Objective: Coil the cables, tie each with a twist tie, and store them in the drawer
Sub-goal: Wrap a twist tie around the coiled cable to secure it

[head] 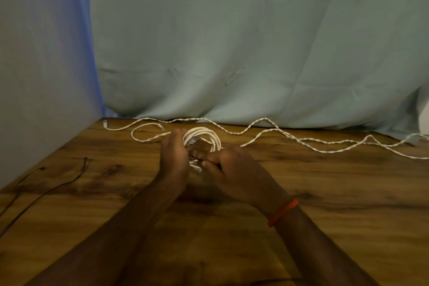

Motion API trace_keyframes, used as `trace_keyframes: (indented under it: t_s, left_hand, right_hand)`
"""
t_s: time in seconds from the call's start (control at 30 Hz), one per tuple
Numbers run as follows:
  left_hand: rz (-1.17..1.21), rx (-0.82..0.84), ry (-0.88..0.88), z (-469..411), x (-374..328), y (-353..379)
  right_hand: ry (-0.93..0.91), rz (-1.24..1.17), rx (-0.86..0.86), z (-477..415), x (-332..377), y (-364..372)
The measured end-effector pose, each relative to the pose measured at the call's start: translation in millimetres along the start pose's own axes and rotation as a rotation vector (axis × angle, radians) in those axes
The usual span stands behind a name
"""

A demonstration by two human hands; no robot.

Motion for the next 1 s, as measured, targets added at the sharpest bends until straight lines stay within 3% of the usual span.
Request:
trace_keyframes:
  t_s: [0.23, 0.33, 0.5, 0.67, 0.87, 1.0]
  left_hand:
    - [-0.063, 0.075, 0.117, 14, -5, 8]
    - [-0.121, 0.136, 0.188, 23, -11, 12]
    - [-0.088, 0.111, 0.179, 35, -13, 14]
    - [0.022, 0.073, 0.135, 35, -15, 13]
    - [-0.12, 0.195, 0.314, 50, -17, 20]
    - [-0.124, 0.265, 0.327, 54, -19, 25]
  right_hand:
    - [0.121, 0.259, -0.2, 1, -5, -9]
    - [0.177, 0.523, -0.264, 5, 2, -14]
    - [0.259, 0.662, -0.291, 8, 5, -15]
    - [0.256, 0.648, -0.313, 8, 8, -22]
    - [0.327, 0.565, -0.412, 9, 3, -25]
    - [0.333, 0.444, -0.457, 9, -5, -24]
Point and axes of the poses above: each hand's wrist, its own z-axis away from the middle knuckle, its own y-axis out of the palm, x = y × z, the point moved 5 cm from there along -z, towards the middle knuckle, and after that the axes turned 2 degrees about -x, right-handed, at the moved point
